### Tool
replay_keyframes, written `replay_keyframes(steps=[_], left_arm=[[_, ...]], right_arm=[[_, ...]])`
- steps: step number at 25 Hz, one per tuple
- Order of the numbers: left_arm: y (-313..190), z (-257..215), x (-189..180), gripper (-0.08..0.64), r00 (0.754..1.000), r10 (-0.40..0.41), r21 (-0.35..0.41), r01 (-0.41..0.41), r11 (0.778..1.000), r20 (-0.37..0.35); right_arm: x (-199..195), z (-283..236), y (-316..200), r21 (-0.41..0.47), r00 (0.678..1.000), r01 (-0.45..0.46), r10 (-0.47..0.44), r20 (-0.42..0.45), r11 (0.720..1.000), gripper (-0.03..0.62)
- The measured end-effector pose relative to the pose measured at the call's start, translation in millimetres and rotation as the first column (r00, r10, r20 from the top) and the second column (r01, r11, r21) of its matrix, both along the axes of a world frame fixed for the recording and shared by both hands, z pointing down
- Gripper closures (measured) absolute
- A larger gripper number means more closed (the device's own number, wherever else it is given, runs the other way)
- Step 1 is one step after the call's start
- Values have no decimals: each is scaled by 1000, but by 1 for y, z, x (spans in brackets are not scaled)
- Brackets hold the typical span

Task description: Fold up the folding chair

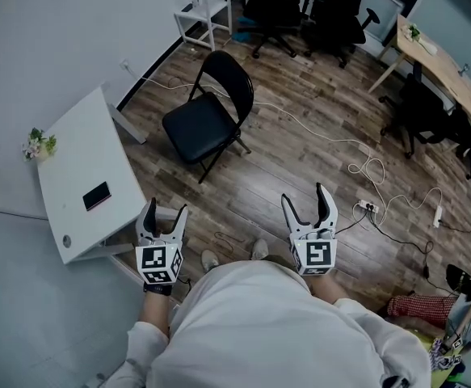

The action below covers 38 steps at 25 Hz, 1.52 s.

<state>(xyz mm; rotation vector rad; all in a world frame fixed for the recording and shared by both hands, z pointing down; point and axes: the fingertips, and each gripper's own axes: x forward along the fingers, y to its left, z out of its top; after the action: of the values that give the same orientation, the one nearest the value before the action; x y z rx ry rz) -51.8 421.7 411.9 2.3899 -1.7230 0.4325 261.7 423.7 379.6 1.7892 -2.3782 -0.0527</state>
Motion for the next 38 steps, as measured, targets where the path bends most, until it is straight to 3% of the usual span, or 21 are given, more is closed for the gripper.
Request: replay_keyframes(steps=[10,21,28,38], left_arm=[[-9,13,55,215,999,-38,-35,39,999,38],[-74,58,40,215,998,-57,-124,58,991,13],[-179,97,11,215,997,-64,-188,53,981,-50],[-318,148,-45,215,986,-95,-322,45,945,-139]], right_arm=[[46,20,-28,-29,997,79,-80,-6,996,239],[23,35,-108,-64,991,131,-133,-23,989,245],[-8,37,-217,-110,982,152,-163,-96,982,262],[-76,24,-407,-138,963,194,-216,-164,971,262]])
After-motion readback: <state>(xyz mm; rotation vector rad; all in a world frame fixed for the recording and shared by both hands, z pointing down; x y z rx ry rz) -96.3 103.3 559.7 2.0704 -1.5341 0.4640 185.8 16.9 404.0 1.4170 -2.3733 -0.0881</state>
